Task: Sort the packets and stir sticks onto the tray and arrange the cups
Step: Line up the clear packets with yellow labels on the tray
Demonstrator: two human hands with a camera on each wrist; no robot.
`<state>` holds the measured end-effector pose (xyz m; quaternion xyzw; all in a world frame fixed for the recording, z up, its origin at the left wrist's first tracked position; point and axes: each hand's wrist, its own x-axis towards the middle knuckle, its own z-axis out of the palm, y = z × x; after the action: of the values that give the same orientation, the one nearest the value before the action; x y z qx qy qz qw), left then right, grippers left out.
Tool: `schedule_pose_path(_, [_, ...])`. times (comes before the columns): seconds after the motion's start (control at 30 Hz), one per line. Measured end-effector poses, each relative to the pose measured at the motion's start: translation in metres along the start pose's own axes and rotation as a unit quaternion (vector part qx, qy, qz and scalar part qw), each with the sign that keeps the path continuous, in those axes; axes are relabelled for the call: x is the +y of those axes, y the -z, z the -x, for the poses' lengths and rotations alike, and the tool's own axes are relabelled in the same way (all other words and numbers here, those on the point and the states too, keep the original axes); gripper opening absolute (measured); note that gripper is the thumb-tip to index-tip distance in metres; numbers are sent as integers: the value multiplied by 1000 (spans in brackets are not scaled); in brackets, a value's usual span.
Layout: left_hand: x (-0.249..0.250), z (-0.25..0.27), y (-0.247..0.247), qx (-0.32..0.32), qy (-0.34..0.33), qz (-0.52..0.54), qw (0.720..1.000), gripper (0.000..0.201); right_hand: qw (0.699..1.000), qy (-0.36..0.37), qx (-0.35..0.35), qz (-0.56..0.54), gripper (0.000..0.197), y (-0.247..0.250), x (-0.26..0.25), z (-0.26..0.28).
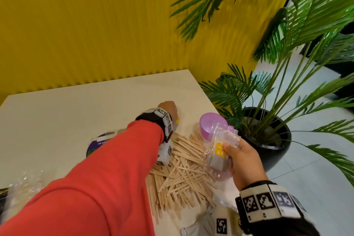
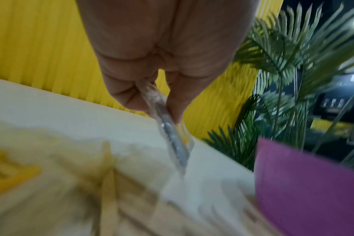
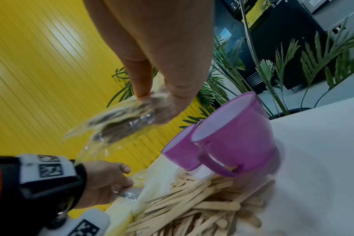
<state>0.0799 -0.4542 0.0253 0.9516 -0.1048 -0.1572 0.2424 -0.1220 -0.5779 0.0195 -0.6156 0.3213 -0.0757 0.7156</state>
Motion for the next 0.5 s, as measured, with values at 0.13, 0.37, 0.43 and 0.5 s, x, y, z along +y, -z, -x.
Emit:
schedule_pose_path(0.13, [-12, 26, 28, 70, -33, 192, 978, 25, 997, -31, -36, -58, 21, -10, -8, 7])
schedule_pose_path(0.37, [-27, 97, 44, -87, -66, 419, 902, 33, 992, -38, -99, -68, 18, -64, -20, 16])
schedule_pose_path(0.43, [-34, 107, 43, -119, -68, 419, 898, 31, 993, -34, -102, -51, 20, -80, -20, 20])
schedule_pose_path(0.5, [-44, 109, 48, -115, -58, 403, 906, 23, 996, -24, -84, -17, 26, -88, -12, 17])
